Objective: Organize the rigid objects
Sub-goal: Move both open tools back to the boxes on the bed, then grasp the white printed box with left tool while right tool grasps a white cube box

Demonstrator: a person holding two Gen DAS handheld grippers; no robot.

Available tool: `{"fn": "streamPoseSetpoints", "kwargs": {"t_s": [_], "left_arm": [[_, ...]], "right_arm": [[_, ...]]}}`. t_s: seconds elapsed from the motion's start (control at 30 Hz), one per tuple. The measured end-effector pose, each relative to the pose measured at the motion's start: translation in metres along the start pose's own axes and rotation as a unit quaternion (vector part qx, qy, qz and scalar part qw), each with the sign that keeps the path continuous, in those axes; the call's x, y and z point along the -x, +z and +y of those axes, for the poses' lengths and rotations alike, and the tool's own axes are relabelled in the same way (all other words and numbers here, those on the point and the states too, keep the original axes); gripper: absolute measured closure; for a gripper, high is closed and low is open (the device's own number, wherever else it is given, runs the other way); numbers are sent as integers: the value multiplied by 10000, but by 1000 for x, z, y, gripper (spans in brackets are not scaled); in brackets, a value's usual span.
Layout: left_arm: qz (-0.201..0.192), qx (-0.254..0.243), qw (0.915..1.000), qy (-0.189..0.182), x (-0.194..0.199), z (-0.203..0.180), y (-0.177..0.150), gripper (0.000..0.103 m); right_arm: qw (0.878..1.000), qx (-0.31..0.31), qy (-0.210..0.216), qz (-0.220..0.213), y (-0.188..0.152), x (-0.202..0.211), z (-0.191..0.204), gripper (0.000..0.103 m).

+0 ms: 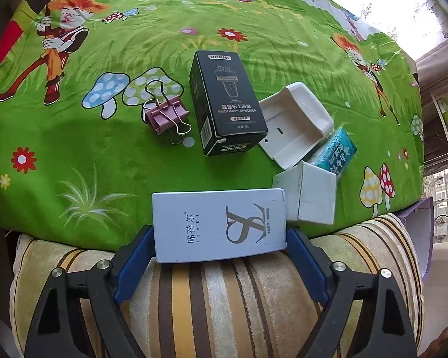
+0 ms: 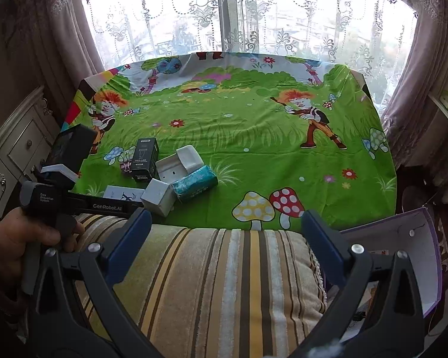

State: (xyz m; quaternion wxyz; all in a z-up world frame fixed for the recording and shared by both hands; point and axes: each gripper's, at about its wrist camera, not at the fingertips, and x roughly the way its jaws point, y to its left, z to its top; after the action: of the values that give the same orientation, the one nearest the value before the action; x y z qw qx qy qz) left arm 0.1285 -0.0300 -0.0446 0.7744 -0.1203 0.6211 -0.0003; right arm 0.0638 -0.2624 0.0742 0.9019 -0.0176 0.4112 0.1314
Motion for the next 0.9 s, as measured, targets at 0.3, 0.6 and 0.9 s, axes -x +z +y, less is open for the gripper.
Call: {"fn": "streamPoseSetpoints", "kwargs": {"t_s": [0.3,0.6,0.9], "left_arm": [[-343,476,9979,-256,18,25,-7,15],[-1076,1291,9837,-636,46,65,-19,15],[-1333,1660,9744,-728,50,80,-21,15]], "right_arm": [[9984,-161,307,451,8,-36,18,2],[9909,-459,637,1096,11,-79,39,2],[9853,-351,613,1554,17,-117,68,14]]}}
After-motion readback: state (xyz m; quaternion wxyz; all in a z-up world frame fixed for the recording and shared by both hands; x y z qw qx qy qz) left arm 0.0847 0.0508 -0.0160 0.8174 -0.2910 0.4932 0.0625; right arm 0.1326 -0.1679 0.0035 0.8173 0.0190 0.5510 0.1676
